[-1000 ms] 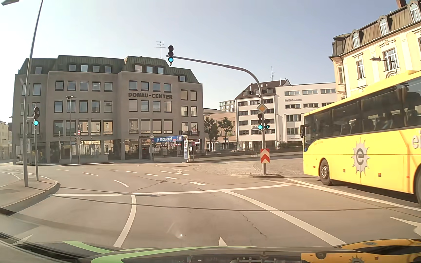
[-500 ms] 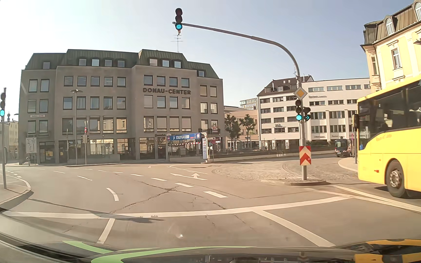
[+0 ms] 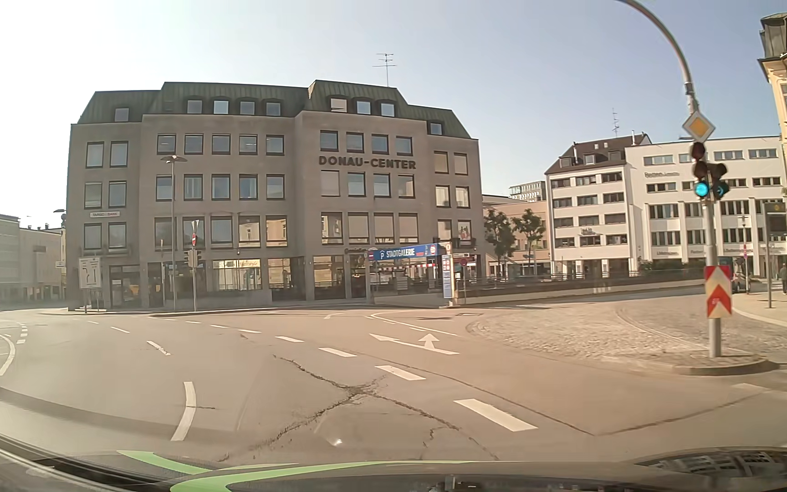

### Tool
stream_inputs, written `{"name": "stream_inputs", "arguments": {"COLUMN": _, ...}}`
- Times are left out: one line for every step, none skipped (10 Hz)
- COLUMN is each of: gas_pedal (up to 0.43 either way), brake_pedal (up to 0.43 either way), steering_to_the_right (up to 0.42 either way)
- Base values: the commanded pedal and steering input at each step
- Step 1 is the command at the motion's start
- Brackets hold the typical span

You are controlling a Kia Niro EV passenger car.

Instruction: Follow the waypoints while adhering to traffic rules and regulations

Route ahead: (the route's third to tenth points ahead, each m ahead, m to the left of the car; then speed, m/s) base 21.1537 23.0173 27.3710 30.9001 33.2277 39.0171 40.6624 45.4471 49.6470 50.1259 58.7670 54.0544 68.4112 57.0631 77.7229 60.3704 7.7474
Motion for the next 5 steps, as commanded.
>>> {"name": "stream_inputs", "arguments": {"gas_pedal": 0.059, "brake_pedal": 0.0, "steering_to_the_right": -0.18}}
{"name": "stream_inputs", "arguments": {"gas_pedal": 0.059, "brake_pedal": 0.0, "steering_to_the_right": -0.187}}
{"name": "stream_inputs", "arguments": {"gas_pedal": 0.059, "brake_pedal": 0.0, "steering_to_the_right": -0.192}}
{"name": "stream_inputs", "arguments": {"gas_pedal": 0.059, "brake_pedal": 0.0, "steering_to_the_right": -0.196}}
{"name": "stream_inputs", "arguments": {"gas_pedal": 0.059, "brake_pedal": 0.0, "steering_to_the_right": -0.198}}
